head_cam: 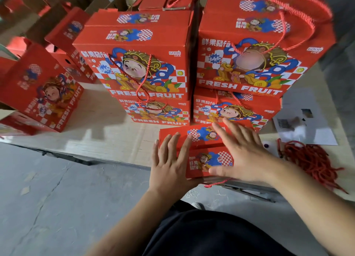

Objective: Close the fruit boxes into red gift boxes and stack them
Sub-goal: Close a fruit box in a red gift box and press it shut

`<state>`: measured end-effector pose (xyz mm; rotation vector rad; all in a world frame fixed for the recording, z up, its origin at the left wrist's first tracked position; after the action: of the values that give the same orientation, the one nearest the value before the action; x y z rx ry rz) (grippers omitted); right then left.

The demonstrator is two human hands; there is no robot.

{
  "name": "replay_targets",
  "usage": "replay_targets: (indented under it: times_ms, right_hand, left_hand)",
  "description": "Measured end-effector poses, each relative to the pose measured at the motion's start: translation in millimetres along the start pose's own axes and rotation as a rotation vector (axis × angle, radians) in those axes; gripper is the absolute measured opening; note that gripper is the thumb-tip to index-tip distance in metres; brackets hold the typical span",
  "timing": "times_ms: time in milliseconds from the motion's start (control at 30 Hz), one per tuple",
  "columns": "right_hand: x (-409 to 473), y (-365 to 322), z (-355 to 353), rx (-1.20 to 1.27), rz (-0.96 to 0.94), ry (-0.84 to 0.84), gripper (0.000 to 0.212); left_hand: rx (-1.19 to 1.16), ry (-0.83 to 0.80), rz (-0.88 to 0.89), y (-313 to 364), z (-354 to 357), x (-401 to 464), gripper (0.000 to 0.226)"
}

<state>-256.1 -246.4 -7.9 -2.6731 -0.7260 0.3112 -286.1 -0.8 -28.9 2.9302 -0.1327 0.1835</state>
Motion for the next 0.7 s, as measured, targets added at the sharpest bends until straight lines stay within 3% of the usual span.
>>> replay_targets:
  times_ms: [100, 300, 533, 633, 700]
  right_hand:
    - [0.2, 5.2, -14.9, -0.033, -0.009, 0.122, 0.095]
    - [-1.2, 9.6, 7.1, -0.197, 0.065, -0.066, 0.080]
    - [-3.9, -13.9, 13.0, -0.141, 0.026, -0.034, 0.094]
    - [-10.8, -31.1, 27.3, -0.190, 0.037, -0.091, 0.098]
    - [-7.3, -31.6, 18.9, -0.088, 0.022, -0.069, 0.102]
  left_hand:
    - [-0.042, 0.002, 0.084, -7.4, 2.0, 0.7, 0.117]
    - [0.033, -0.149, 0.124, -9.9, 3.2, 11.0, 0.120]
    - [0.070, -0.169, 0.112, -44.9, -10.8, 53.3, 0.094]
    - [0.080, -0.206, 0.124, -59.5, -4.1, 53.3, 0.093]
    - [0.005, -0.183, 0.155, -61.1, -4.9, 53.6, 0.096]
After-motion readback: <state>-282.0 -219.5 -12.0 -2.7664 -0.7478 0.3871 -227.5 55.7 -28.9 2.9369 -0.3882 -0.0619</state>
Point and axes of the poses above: each hand's wrist, its own x-axis towards the middle knuckle, its own z-axis out of the palm, y = z × x, the point moved 1 cm from there along x, towards the middle knuckle, and after that the axes turned 13 degrees about -z, right-handed, at the moved point
